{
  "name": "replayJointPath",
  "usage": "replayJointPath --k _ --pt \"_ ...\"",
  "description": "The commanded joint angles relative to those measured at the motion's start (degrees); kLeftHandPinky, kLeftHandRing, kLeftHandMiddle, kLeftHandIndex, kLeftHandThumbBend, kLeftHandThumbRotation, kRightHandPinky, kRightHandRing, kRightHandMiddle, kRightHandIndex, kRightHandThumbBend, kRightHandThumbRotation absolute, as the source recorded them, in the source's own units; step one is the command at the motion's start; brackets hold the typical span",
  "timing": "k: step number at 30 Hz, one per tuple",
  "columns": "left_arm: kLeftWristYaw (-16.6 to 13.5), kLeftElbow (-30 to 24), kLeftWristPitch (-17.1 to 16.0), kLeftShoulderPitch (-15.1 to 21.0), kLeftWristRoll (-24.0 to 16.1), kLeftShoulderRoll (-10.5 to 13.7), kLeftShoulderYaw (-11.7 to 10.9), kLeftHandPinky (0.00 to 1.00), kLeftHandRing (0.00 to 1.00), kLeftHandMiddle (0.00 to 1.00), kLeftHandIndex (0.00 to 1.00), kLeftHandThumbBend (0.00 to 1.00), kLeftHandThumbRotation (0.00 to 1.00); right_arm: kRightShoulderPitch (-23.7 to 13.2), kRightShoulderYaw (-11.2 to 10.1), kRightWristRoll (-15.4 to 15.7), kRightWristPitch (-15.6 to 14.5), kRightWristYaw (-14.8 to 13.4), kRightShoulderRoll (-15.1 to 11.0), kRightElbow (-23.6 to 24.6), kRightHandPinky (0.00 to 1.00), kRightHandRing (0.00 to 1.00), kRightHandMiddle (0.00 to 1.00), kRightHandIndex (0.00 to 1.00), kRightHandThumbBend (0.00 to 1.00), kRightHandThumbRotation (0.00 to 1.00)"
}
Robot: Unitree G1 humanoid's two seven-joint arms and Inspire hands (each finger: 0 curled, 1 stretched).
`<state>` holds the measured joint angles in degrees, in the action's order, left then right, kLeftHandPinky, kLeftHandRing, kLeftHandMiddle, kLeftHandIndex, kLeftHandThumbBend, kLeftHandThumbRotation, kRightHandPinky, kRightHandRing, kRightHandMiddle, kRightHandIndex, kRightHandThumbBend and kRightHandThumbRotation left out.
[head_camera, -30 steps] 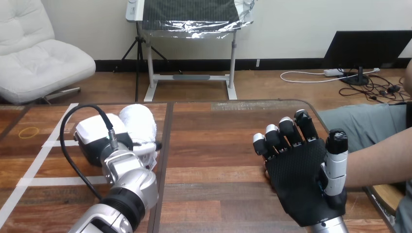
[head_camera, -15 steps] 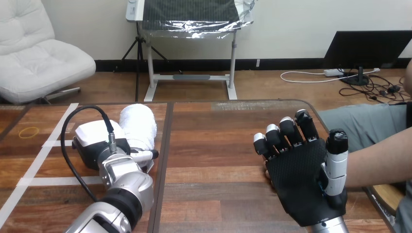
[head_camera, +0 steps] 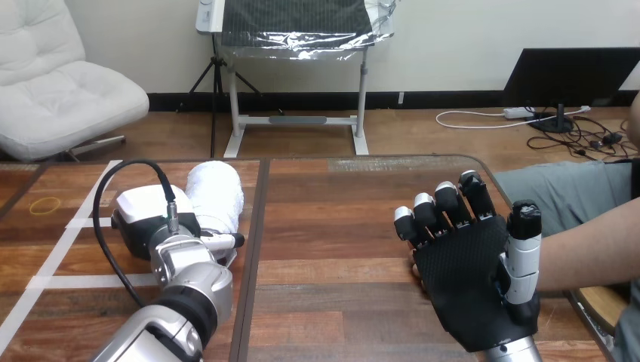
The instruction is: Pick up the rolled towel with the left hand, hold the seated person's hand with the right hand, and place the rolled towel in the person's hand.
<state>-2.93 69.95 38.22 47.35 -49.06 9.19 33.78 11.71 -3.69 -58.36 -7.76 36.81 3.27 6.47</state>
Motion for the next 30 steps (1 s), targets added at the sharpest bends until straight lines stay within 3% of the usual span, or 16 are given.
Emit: replayJointPath --k 1,12,17,19,23,26,30 --pt "-1.20 0.33 -1.06 4.96 -0.09 1.67 0.73 0.63 0.69 0.80 0.85 0.89 1.00 -3.76 -1.20 -0.80 0.46 0.82 2.86 -0.40 0.31 0.38 0.43 0.43 0.91 0.26" --pt "-3.91 -0.32 -2.49 4.30 1.79 1.70 -0.80 0.57 0.65 0.76 0.84 0.86 1.00 -3.62 -1.38 -0.68 0.50 0.52 3.09 -0.20 0.31 0.38 0.42 0.43 0.91 0.26" --pt "-7.36 -1.29 -4.22 3.52 3.87 1.97 -2.79 0.57 0.65 0.75 0.83 0.85 0.96 -3.76 -1.48 -0.69 0.28 0.32 3.16 -0.38 0.31 0.38 0.42 0.43 0.92 0.26" --pt "-9.29 -1.25 -4.99 3.18 4.53 2.04 -3.23 0.56 0.64 0.74 0.81 0.83 0.93 -3.82 -1.45 -0.50 0.49 0.46 3.18 -0.47 0.31 0.38 0.42 0.43 0.92 0.26" --pt "-15.65 -2.55 -7.58 2.02 8.15 2.08 -7.12 0.51 0.60 0.71 0.79 0.82 0.86 -3.90 -1.53 -0.96 0.12 0.49 3.22 -0.62 0.31 0.38 0.42 0.43 0.91 0.26" --pt "-20.82 -3.12 -11.22 0.83 10.14 2.46 -9.01 0.47 0.55 0.66 0.75 0.80 0.75 -3.87 -1.55 -1.20 -0.11 0.35 3.25 -0.59 0.31 0.38 0.42 0.43 0.92 0.25" --pt "-26.82 -3.67 -17.39 -0.87 12.85 3.02 -11.64 0.35 0.42 0.53 0.67 0.76 0.51 -3.84 -1.52 -0.80 0.26 0.43 3.32 -0.60 0.31 0.38 0.42 0.43 0.92 0.25"
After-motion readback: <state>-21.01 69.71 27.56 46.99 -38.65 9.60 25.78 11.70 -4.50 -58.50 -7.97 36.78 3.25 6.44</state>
